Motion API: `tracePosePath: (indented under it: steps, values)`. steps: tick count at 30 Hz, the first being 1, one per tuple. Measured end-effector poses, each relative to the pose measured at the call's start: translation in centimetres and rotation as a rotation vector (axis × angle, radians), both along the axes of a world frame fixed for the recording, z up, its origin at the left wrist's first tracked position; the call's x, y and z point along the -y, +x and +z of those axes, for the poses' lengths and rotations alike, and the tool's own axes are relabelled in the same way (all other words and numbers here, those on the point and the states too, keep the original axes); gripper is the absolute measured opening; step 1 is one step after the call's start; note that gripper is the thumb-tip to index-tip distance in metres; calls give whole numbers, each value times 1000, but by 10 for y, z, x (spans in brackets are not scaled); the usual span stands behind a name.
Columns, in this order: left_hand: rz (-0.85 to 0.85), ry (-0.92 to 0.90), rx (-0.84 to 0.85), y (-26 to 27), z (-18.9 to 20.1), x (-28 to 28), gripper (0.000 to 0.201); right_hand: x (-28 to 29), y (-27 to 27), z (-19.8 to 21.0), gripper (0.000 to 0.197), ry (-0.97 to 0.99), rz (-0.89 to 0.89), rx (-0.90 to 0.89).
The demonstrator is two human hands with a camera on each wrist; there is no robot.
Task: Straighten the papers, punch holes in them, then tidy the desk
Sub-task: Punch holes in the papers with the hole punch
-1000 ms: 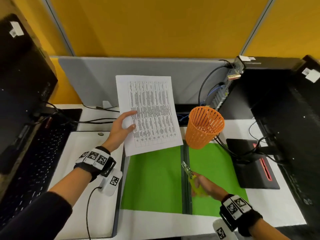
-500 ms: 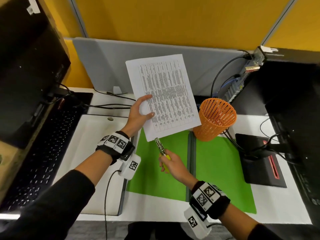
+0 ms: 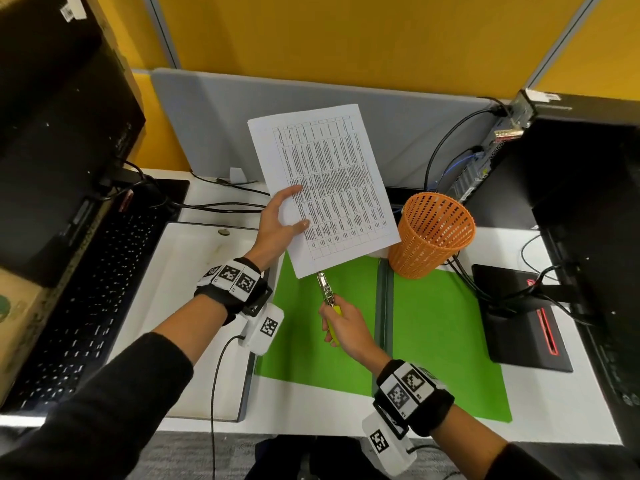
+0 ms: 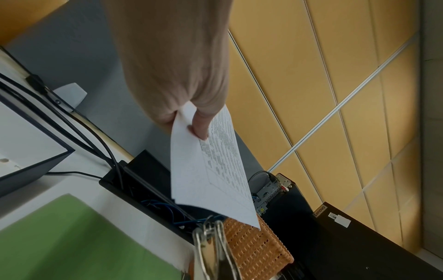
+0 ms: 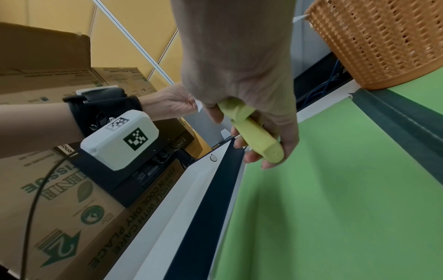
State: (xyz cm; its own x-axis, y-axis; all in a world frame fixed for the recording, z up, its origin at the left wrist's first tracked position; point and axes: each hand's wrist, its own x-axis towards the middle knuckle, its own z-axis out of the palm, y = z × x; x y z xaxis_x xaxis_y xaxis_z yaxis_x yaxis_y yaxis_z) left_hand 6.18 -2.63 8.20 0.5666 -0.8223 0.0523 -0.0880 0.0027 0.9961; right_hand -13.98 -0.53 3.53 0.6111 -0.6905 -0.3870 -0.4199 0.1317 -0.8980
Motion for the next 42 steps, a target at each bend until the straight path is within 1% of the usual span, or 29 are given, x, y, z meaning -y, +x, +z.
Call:
tracePosePath:
  steps: [8,14,19,24,28,31,38,42]
  values:
    - [-28,-11,19,0,-5,0,62,-1,1,0,17,-11,6,-2]
    - [-10,-16,-11,1,-5,0,63,-2,2,1,15,-1,6,0]
    - [-24,-11,30,-1,-4,-1,62,-2,3,3,16,19,0,0]
    - [6,-25,38,0,-5,-1,62,-4,4,4,16,21,-9,9]
    - [-18,-28,70,1,-5,-1,65,-2,3,2,11,14,-32,7]
    - [-16,-35,53,2,-3,0,67,-1,3,0,8,24,-48,14]
    - [30,-52,-19,5,1,1,68,0,2,4,9,35,-31,63]
    - [22,-34,-10,7,-2,1,68,0,4,6,8,29,-14,66]
